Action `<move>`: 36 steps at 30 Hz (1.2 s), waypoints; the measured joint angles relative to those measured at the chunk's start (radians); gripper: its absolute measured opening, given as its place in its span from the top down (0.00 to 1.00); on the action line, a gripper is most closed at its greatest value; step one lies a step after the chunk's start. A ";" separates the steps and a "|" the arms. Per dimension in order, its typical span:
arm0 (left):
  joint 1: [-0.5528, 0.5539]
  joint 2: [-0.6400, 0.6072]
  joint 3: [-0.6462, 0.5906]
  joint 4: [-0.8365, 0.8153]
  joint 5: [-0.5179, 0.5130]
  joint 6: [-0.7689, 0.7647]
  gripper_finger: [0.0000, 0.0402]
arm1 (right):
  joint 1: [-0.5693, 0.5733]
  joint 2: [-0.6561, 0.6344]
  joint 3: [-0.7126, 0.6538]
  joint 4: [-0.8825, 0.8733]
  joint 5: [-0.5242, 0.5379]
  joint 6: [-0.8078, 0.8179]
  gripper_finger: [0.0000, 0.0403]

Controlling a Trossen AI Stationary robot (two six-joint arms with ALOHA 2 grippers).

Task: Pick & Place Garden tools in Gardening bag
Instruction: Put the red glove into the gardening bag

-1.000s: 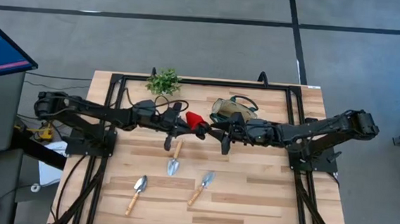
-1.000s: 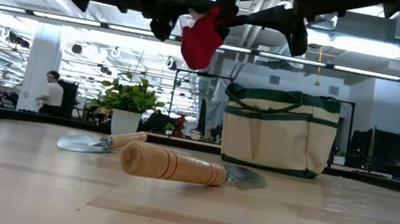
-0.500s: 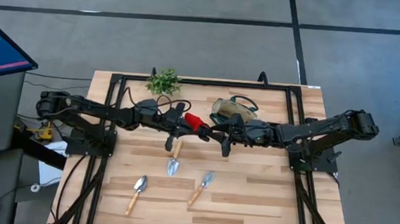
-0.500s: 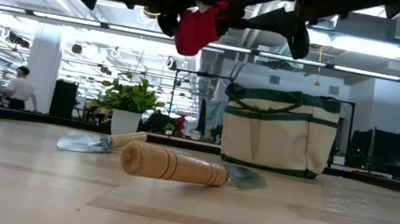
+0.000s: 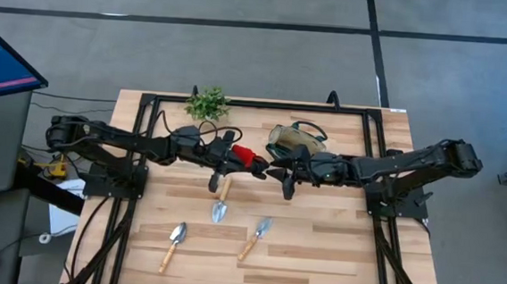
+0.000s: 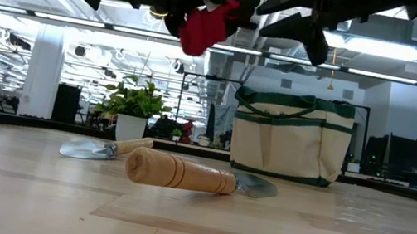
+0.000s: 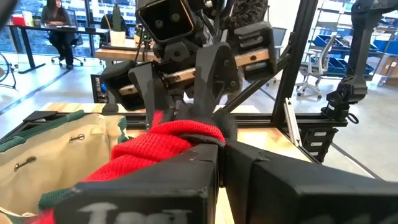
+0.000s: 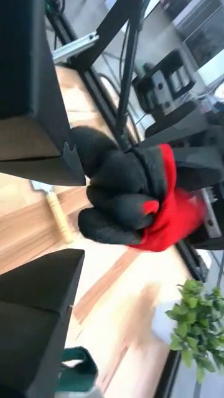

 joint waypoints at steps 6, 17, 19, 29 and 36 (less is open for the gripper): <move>0.000 -0.007 0.000 0.000 0.000 0.001 1.00 | 0.000 -0.064 0.000 -0.027 0.003 -0.002 0.57; 0.000 -0.007 0.000 0.000 0.000 0.000 1.00 | 0.000 -0.026 0.000 -0.001 0.002 0.009 0.58; -0.002 -0.007 0.000 0.001 -0.001 0.000 1.00 | 0.000 -0.012 0.000 0.017 0.002 0.009 0.57; -0.012 -0.007 0.000 0.005 -0.001 0.000 1.00 | 0.000 -0.004 0.000 0.079 -0.001 0.001 0.59; -0.012 -0.007 0.000 0.011 -0.001 0.000 1.00 | 0.000 0.003 0.000 0.088 -0.022 0.000 0.61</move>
